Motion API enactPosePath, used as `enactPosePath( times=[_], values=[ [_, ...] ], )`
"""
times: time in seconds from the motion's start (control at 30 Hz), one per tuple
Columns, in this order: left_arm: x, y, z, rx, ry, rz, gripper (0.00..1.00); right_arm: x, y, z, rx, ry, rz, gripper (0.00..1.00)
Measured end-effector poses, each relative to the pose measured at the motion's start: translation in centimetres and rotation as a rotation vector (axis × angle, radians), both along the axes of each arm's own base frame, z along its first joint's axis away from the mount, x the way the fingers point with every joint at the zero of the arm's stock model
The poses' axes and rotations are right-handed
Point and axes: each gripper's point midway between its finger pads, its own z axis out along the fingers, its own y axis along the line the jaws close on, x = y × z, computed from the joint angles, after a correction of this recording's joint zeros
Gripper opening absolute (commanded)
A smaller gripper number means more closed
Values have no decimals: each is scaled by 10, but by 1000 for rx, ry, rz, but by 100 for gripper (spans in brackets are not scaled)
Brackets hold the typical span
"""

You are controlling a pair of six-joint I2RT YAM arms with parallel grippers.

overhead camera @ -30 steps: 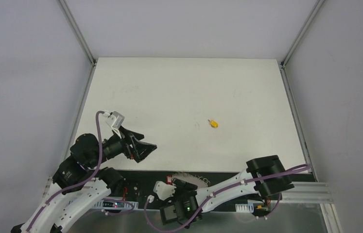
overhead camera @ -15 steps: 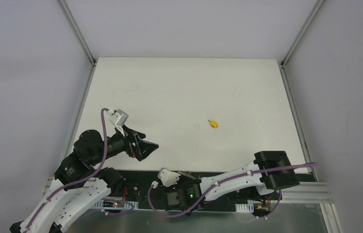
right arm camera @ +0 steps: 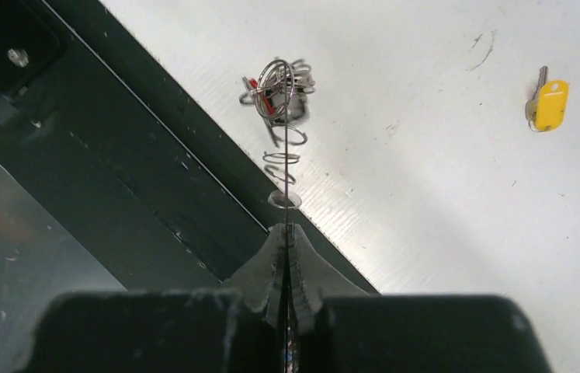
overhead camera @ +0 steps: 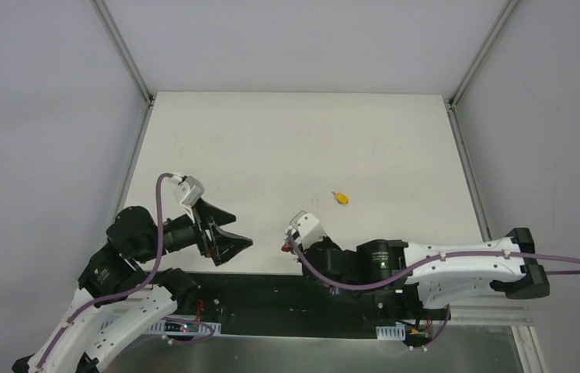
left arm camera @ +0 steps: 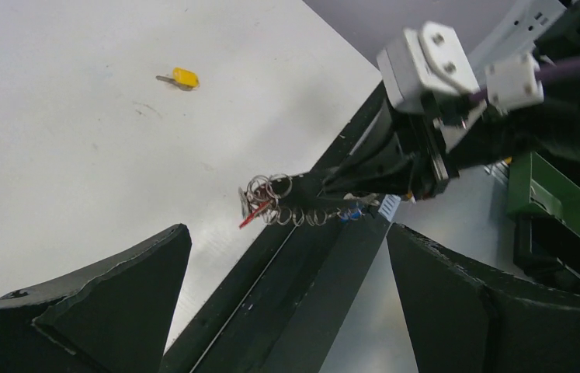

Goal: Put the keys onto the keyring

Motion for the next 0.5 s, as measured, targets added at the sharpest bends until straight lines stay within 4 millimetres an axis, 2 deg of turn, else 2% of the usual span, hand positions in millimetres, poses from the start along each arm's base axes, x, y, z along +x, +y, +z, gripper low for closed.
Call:
enactPosePath(
  times=[0.3,0.5],
  values=[
    [-21,-4,26,-51,-118,-125,99,21,-9,43,172,66,-70,0],
    [-33,-12,43,-106,-184,-213,99,28,-12,88,322,98,-86,0]
  ],
)
